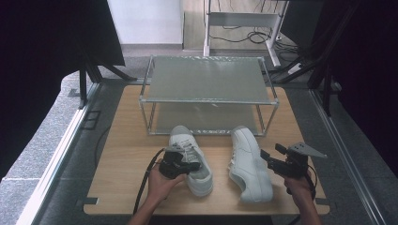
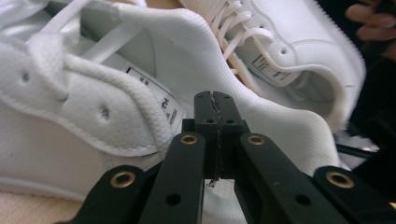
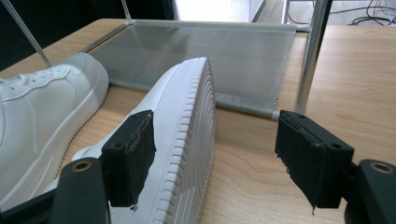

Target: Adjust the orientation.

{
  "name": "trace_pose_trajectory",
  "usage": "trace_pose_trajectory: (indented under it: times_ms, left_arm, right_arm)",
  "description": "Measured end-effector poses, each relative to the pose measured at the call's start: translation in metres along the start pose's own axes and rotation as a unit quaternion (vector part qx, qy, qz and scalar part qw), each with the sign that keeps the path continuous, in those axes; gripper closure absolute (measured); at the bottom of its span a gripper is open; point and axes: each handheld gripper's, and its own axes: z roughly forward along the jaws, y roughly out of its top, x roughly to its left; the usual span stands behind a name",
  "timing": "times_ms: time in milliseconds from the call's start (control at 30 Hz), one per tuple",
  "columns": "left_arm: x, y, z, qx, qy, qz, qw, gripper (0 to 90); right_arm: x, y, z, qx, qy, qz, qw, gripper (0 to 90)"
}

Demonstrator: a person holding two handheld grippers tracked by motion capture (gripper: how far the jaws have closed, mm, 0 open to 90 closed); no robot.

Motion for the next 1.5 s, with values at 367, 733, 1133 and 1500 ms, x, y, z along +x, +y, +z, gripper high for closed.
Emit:
trace_pose_trajectory:
  times_ms: [367, 733, 1133, 1500]
  left_arm:
    - [0.008, -0.006, -0.018, 0.013, 0.015, -0.005, 0.9998, 90.0]
    - [0.05, -0.015, -0.062, 0.0, 0.025, -0.043, 0.9988, 90.0]
    - [0.048, -0.01, -0.084, -0.079, -0.035, -0.033, 0.9957, 68.7]
    - [0.034, -0.005, -0.105, -0.161, 0.005, 0.008, 0.9869, 43.7]
  right_arm:
    - [-0.002, -0.002, 0.0, -0.004, -0.016, 0.0, 0.9999, 29.0]
    - [-0.008, -0.002, -0.001, -0.011, -0.026, 0.016, 0.9995, 29.6]
    - [-0.006, -0.003, 0.001, -0.006, -0.025, 0.013, 0.9996, 29.6]
    - [-0.004, -0.003, 0.002, -0.006, -0.028, 0.012, 0.9995, 30.3]
